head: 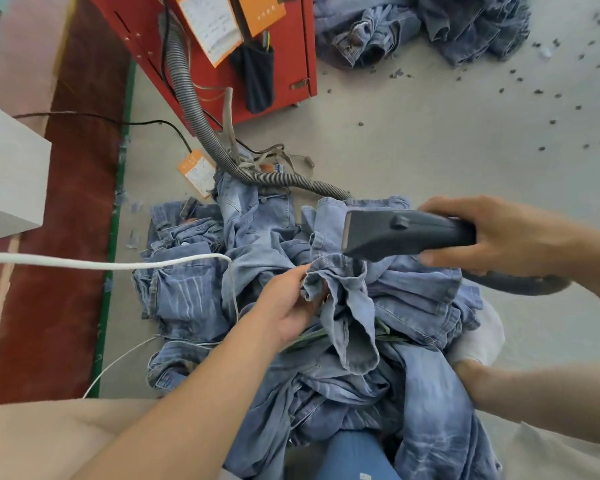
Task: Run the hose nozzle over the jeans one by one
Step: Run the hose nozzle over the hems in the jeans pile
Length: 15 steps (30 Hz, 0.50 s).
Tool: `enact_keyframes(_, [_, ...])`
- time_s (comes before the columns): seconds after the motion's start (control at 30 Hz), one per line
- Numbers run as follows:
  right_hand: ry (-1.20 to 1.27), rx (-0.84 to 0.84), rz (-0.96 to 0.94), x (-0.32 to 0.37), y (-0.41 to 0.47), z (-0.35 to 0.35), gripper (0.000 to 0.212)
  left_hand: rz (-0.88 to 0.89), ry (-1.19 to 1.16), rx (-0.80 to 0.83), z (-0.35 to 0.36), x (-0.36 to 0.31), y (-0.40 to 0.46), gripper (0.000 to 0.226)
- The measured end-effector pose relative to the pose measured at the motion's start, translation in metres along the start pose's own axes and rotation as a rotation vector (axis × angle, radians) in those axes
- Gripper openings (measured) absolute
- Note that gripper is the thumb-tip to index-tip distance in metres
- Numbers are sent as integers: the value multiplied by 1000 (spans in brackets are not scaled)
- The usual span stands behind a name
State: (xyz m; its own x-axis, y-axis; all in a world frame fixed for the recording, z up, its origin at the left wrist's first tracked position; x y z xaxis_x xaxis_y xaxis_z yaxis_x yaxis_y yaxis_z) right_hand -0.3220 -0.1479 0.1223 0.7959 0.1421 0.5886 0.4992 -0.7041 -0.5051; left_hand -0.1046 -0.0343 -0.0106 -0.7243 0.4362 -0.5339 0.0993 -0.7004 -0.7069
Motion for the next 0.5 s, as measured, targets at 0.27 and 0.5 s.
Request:
enact_keyframes(0.27, [68,-223,75,7,26,12,16,5,-8,-30,8,2,-5,37])
enact_keyframes(0.5, [4,-130,69,-17,-14,-19,43,51,-255,-101,36,-1,13,29])
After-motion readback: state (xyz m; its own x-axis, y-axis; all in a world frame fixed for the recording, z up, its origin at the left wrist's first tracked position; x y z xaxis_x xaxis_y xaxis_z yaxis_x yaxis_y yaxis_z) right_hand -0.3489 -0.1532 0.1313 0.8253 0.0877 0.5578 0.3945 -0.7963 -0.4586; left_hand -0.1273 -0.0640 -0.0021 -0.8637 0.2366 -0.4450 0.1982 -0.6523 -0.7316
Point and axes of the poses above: each hand's wrist, its own y-axis towards the middle knuckle, its own z-axis out of the palm, x = y × z, the point moved 6 cm from there along y, towards the middle knuckle, and after that the axes turned 15 degrees about z, right-handed, at the moved point
